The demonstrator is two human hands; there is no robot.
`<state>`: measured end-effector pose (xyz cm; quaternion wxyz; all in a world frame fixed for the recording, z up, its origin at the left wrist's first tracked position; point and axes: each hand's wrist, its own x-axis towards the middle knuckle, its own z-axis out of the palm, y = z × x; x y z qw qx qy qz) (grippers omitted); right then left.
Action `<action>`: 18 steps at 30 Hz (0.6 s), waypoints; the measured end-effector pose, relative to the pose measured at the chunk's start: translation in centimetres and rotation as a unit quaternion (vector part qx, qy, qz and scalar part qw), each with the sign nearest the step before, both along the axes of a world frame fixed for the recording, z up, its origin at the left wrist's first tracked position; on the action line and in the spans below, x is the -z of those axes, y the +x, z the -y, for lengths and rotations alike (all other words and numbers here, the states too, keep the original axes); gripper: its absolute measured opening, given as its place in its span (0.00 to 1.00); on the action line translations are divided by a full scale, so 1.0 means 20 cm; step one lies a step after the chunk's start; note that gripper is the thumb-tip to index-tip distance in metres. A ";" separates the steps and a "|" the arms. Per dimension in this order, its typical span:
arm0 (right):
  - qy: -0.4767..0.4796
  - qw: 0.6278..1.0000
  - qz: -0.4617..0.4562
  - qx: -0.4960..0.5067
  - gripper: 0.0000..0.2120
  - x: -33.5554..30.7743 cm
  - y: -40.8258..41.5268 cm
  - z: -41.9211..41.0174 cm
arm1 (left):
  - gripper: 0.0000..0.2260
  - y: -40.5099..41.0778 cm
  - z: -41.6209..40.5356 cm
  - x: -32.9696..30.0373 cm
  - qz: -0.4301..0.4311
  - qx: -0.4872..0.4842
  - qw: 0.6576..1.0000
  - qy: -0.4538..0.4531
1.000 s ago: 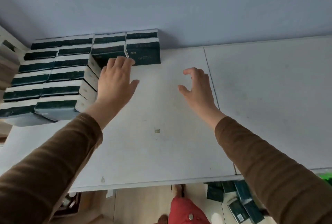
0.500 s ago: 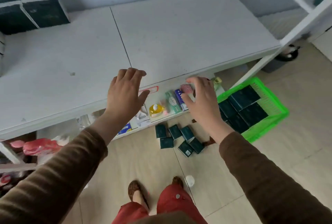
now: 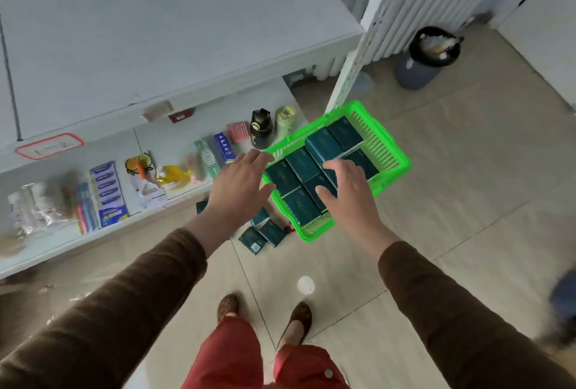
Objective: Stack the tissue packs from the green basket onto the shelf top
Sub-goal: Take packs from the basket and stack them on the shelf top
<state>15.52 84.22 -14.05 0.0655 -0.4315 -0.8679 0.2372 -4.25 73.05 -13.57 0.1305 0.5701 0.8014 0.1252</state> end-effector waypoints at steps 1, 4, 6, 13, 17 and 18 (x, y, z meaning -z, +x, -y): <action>-0.017 1.000 0.003 0.009 0.20 0.04 0.05 -0.08 | 0.23 0.05 -0.08 0.04 0.005 0.004 1.000 -0.011; -0.071 0.996 0.007 0.048 0.18 0.18 0.14 -0.33 | 0.22 0.14 -0.32 0.18 0.012 0.020 0.999 -0.037; -0.112 0.990 -0.004 0.087 0.18 0.29 0.16 -0.50 | 0.22 0.17 -0.48 0.29 0.013 0.040 0.998 -0.050; -0.227 0.954 -0.028 0.191 0.23 0.75 0.13 -1.02 | 0.22 0.17 -1.09 0.73 -0.030 0.108 0.988 -0.108; -0.302 0.920 -0.047 0.245 0.28 1.03 0.12 -1.21 | 0.23 0.18 -1.37 0.98 -0.065 0.148 0.979 -0.126; -0.325 0.906 -0.058 0.265 0.30 1.10 0.11 -1.25 | 0.24 0.19 -1.42 1.04 -0.074 0.158 0.976 -0.129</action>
